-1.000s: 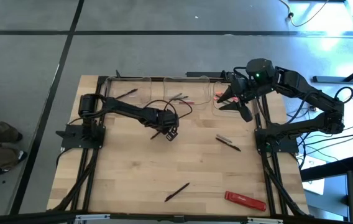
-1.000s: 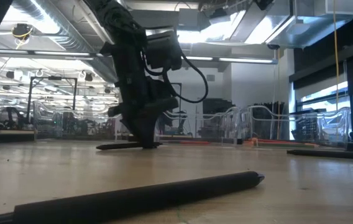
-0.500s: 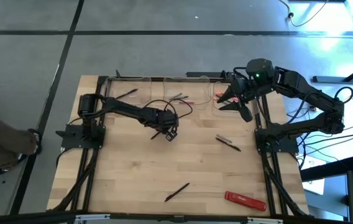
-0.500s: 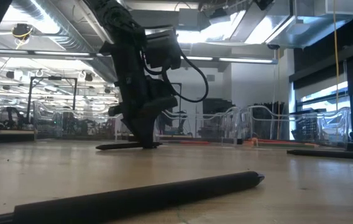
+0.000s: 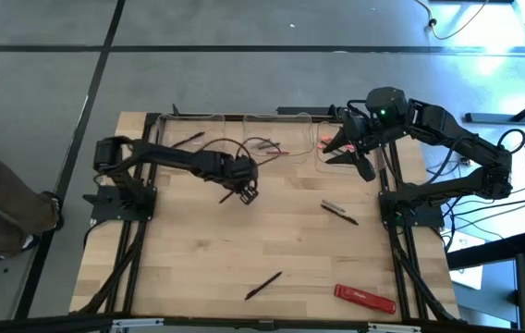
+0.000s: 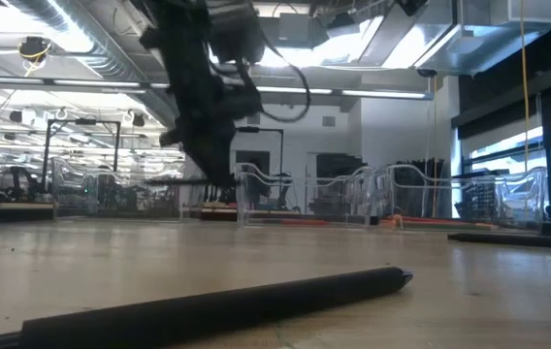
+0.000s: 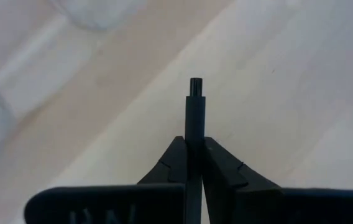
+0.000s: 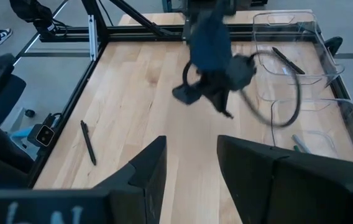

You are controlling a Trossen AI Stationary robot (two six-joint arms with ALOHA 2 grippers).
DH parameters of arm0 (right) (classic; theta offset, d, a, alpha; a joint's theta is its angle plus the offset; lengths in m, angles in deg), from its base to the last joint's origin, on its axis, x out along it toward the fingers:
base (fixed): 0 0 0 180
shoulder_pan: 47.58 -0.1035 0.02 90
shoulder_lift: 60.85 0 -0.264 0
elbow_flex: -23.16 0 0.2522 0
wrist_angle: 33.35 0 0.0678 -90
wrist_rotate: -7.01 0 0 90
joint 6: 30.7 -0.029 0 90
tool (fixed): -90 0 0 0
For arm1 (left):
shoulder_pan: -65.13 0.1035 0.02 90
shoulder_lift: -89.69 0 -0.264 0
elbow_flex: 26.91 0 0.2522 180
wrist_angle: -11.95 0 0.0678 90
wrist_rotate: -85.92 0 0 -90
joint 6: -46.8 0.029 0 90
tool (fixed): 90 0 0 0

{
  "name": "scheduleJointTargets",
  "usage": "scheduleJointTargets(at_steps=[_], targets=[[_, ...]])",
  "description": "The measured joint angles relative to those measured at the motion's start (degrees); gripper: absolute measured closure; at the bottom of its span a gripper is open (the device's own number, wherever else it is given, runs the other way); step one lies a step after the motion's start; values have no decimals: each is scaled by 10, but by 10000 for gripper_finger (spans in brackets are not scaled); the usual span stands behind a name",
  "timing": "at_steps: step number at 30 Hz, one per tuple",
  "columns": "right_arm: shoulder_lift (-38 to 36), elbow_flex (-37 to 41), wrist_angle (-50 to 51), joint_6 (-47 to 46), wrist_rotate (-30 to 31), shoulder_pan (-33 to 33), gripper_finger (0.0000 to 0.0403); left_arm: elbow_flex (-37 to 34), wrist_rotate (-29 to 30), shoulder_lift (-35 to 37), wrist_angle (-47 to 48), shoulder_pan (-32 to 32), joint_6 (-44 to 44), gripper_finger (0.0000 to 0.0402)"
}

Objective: Sort crayons/erasers/pens/pencils in bins
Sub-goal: Put the black pen into the left transparent bin

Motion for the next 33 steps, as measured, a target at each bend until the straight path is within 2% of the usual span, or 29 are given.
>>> scheduleJointTargets(at_steps=[7,16,20,27,33], targets=[[0,0,0,1,0,0,258,1,11,96,53,39,48,390],[0,0,-2,3,0,0,258,1,105,194,141,131,119,390],[0,0,-2,4,0,0,258,2,127,204,172,186,167,390],[0,0,-2,16,1,0,258,2,127,198,181,272,302,390],[0,0,-1,19,1,0,258,2,119,199,180,321,396,390]])
